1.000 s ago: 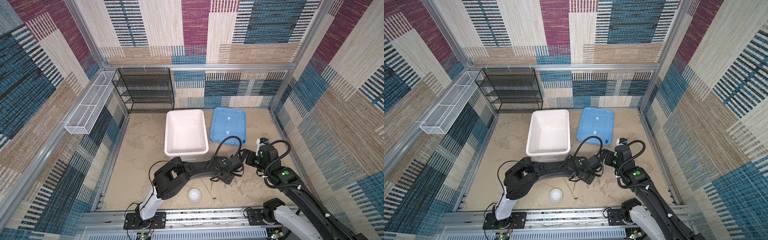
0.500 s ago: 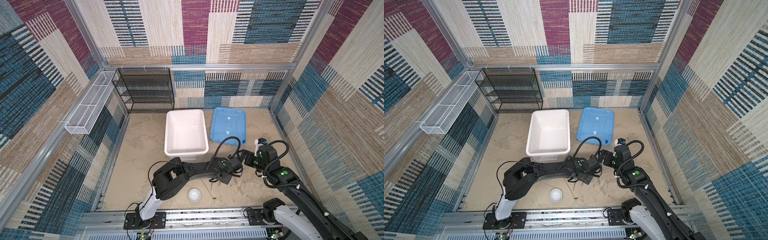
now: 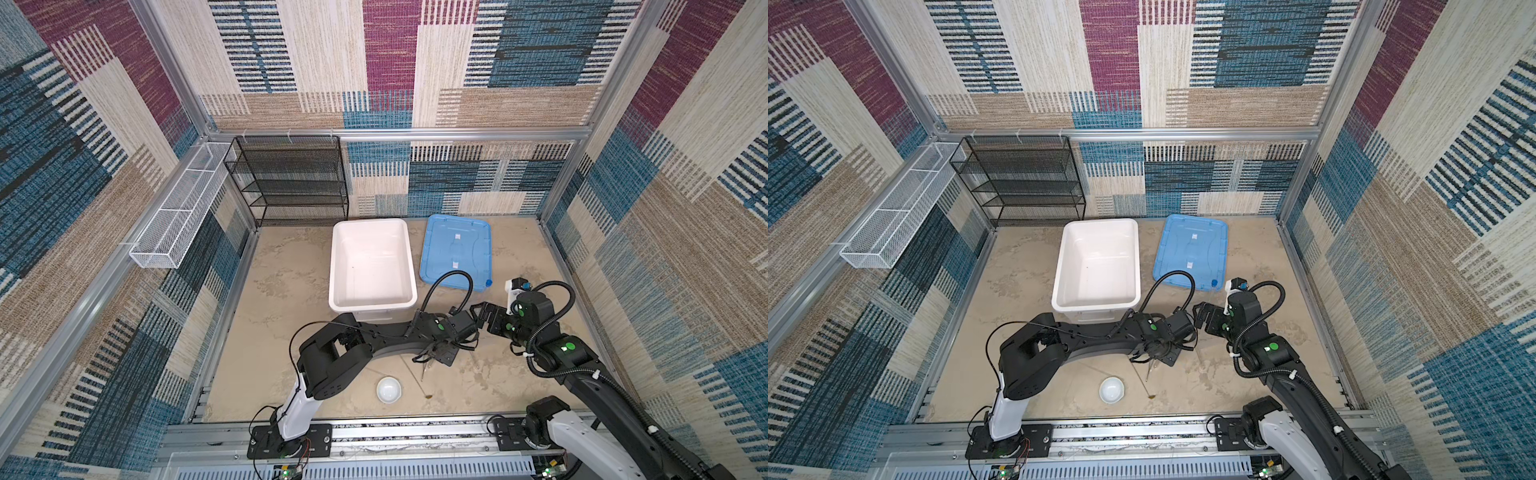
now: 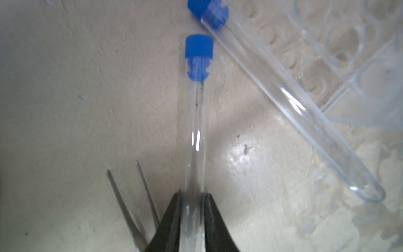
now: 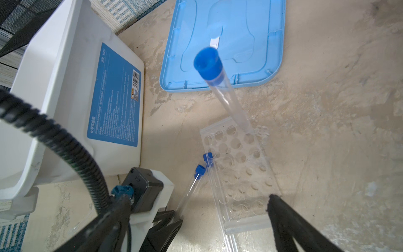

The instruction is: Organize the chemistry lab equipment

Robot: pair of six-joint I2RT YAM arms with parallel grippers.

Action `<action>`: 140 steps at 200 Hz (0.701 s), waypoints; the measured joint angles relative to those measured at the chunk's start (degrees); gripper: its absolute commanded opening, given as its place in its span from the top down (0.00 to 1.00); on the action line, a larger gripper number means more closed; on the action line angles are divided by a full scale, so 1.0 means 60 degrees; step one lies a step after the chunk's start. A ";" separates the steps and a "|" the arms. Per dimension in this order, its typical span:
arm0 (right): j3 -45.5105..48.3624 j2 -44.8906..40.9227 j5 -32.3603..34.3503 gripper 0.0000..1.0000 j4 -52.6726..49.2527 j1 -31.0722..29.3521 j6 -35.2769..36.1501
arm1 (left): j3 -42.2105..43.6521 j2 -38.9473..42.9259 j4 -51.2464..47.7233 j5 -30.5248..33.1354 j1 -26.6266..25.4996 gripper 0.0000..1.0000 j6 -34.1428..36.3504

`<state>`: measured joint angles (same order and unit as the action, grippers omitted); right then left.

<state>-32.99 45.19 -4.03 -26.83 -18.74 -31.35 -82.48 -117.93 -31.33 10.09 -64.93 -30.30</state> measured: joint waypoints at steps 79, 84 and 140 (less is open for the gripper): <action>0.0317 -0.0047 -0.1042 0.01 0.0758 0.0138 0.0062 | 0.2076 0.1628 0.2328 -0.0885 0.0229 0.81 -0.0062; 0.0317 -0.0029 -0.1115 0.01 0.0831 0.0171 0.0062 | 0.2135 0.1668 0.2495 -0.0984 0.0237 0.81 -0.0062; 0.0382 0.0095 -0.1832 0.01 0.1140 0.0576 0.0066 | 0.1763 0.1355 0.2605 -0.1016 0.0361 0.81 -0.0186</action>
<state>-30.70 45.76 -15.03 -19.99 -15.29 -30.96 -71.90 -109.80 -15.70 3.99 -62.76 -31.42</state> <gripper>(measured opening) 0.993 0.190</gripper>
